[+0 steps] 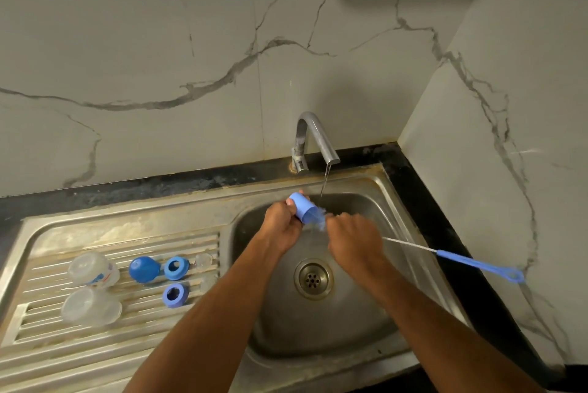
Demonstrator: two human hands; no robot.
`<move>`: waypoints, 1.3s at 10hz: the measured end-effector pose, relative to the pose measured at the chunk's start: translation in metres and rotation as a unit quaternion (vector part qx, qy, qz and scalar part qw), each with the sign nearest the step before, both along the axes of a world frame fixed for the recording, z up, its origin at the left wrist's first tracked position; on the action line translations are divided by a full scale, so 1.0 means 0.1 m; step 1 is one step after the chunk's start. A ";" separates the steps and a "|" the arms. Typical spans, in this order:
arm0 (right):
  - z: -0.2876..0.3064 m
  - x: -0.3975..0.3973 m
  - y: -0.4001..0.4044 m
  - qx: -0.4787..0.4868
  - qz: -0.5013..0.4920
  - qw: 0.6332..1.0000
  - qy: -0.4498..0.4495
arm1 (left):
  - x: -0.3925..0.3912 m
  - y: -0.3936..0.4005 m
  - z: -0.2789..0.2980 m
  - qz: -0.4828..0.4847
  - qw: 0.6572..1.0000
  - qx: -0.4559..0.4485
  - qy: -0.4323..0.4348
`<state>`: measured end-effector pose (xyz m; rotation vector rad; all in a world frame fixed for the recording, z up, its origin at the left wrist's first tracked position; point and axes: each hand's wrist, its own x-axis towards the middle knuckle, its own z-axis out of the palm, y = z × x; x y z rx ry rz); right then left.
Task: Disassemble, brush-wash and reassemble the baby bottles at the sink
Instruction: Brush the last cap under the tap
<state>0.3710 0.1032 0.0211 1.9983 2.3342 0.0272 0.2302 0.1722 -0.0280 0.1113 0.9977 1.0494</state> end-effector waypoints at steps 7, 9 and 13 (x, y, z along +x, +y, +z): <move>-0.07 -0.09 -0.04 -0.006 0.000 1.000 0.025 | 0.06 0.05 -0.08 0.016 1.000 0.005 -0.021; -0.08 0.09 0.17 -0.329 -0.316 0.515 0.726 | -0.06 0.01 -0.05 0.006 1.000 0.016 -0.016; -0.03 -0.10 -0.07 -0.006 -0.027 0.998 0.058 | 0.04 0.04 0.01 -0.011 1.000 0.019 0.021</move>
